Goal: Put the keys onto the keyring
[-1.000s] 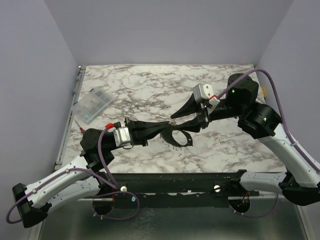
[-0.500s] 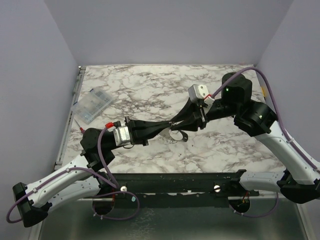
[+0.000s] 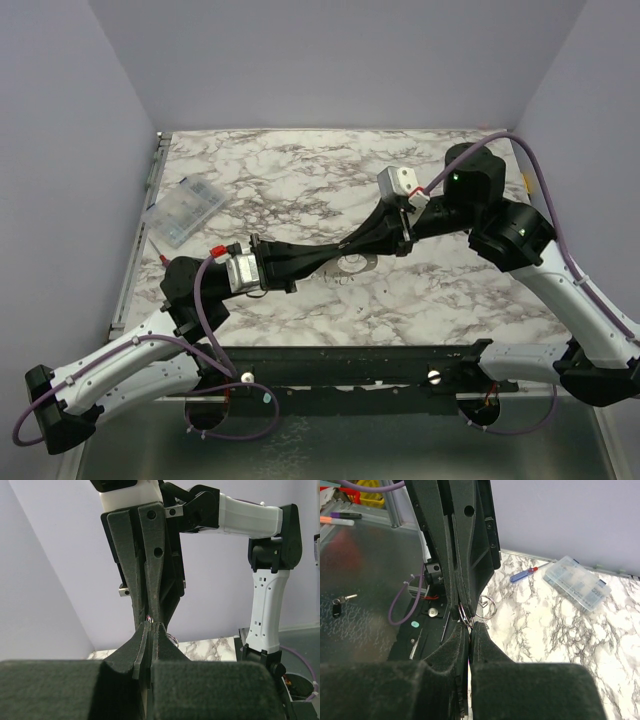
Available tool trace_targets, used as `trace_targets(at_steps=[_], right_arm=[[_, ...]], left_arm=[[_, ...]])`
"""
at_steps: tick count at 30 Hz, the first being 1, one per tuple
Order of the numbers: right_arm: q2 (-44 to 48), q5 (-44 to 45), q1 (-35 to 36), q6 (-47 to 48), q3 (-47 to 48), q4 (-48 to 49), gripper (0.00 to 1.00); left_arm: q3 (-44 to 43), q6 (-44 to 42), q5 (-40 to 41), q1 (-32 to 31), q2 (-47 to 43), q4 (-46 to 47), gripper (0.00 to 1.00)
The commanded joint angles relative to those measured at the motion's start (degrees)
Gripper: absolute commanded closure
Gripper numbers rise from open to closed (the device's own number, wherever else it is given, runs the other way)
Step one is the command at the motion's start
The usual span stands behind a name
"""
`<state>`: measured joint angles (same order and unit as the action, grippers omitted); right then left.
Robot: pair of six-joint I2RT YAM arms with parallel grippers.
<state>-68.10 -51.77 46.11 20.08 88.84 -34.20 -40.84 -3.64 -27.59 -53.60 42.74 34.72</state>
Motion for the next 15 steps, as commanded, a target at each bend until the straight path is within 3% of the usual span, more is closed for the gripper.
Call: trace_targets(at_steps=[1,4,9,15], right_arm=[[-0.90,0.04,0.39,1.17,1.55,-2.35,0.99],[-0.88,0.70,0.39,1.59,1.98,-2.97,0.99],[-0.99,2.20,0.39,2.09,2.30,-3.68,0.99],[-0.66,3.03,0.39,2.59,1.95,-3.69,0.99]], left_arm=[[-1.16,0.47,1.49,0.23,-0.95,3.95,1.00],[-0.53,0.94,3.02,0.25,-1.53,3.83,1.00],[-0.37,1.82,4.47,0.21,-2.08,1.50,0.88],[-0.05,2.45,5.74,0.25,-3.44,-0.90,0.59]])
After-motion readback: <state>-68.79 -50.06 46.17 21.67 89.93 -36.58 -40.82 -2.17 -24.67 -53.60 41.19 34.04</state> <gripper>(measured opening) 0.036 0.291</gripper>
